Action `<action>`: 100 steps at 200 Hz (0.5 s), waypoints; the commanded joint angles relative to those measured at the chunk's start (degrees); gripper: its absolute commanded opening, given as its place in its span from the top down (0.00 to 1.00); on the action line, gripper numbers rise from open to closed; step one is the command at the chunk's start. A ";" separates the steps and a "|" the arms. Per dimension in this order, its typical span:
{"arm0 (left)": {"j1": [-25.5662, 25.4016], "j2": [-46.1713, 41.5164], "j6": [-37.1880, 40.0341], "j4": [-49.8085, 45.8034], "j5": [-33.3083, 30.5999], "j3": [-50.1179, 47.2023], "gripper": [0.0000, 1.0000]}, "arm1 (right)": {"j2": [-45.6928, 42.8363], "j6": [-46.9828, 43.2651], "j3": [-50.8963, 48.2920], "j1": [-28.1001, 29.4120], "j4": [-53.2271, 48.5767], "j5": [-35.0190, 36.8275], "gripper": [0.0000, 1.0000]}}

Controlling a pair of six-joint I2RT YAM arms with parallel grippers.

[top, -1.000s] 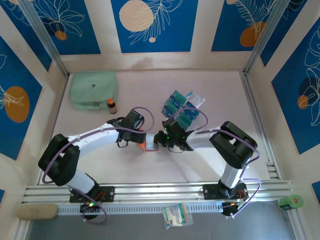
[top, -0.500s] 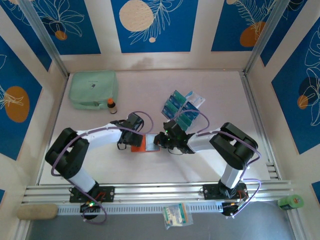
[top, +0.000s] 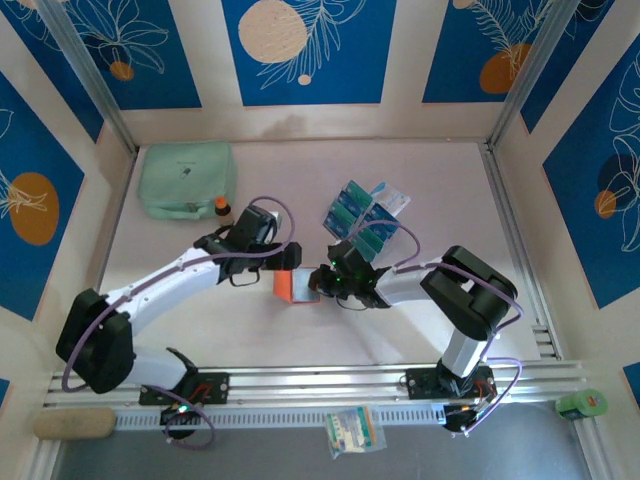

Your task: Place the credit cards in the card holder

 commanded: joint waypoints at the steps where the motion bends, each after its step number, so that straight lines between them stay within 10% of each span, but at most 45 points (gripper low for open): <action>1: -0.67 -1.68 -8.63 7.48 7.97 0.12 0.16 | 0.08 0.29 -1.49 0.71 -5.65 1.52 1.00; 100: -3.23 -1.18 -31.11 36.19 8.24 -18.38 0.15 | 0.38 1.61 -2.44 0.98 -4.07 1.77 1.00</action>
